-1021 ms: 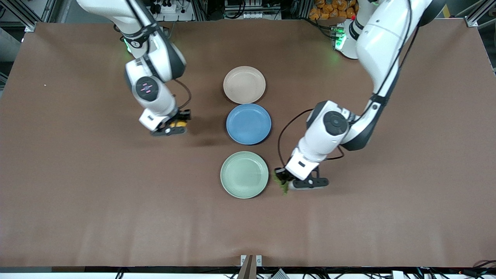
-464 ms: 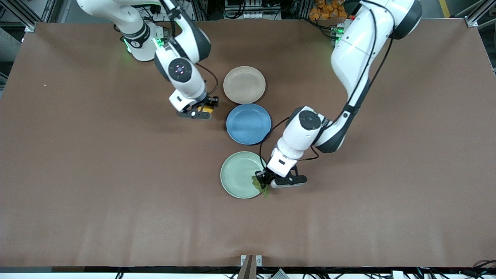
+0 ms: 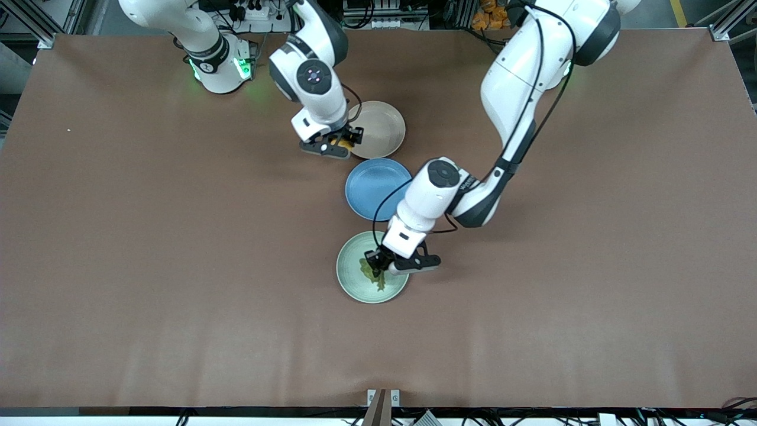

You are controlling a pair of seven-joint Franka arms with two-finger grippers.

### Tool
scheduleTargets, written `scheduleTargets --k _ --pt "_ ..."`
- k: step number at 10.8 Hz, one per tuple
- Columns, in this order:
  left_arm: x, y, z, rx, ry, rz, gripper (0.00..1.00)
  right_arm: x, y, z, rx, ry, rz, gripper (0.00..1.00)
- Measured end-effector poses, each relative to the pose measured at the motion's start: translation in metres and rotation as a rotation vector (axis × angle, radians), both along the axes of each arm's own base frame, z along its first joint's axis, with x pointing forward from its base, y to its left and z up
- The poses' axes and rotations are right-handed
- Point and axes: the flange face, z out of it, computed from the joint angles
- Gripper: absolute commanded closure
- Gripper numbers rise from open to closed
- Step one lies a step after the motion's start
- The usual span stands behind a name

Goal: Place lemon and lettuce in plates
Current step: 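Lower the lemon onto the cream plate while the left gripper releases lettuce, then open the right gripper and lift away while the left gripper withdraws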

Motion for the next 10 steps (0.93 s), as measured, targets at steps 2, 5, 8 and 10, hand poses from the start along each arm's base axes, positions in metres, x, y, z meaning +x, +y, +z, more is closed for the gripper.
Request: scheduleTargets --k 2,5,8,10 --pt "-0.011 -0.013 -0.002 -0.006 0.012 0.015 0.0 -0.019 0.021 -0.011 -0.015 -0.001 -0.062 1.0" --pt "-0.004 -0.005 -0.003 0.004 0.005 0.031 0.0 -0.044 0.05 -0.039 -0.016 -0.022 -0.139 0.64" --pt "0.019 0.018 0.022 0.094 0.027 0.05 0.0 -0.052 0.059 -0.058 -0.02 -0.029 -0.19 0.0" --pt "0.032 0.036 0.065 0.162 0.051 0.039 0.0 -0.05 0.059 -0.057 -0.019 -0.03 -0.2 0.0"
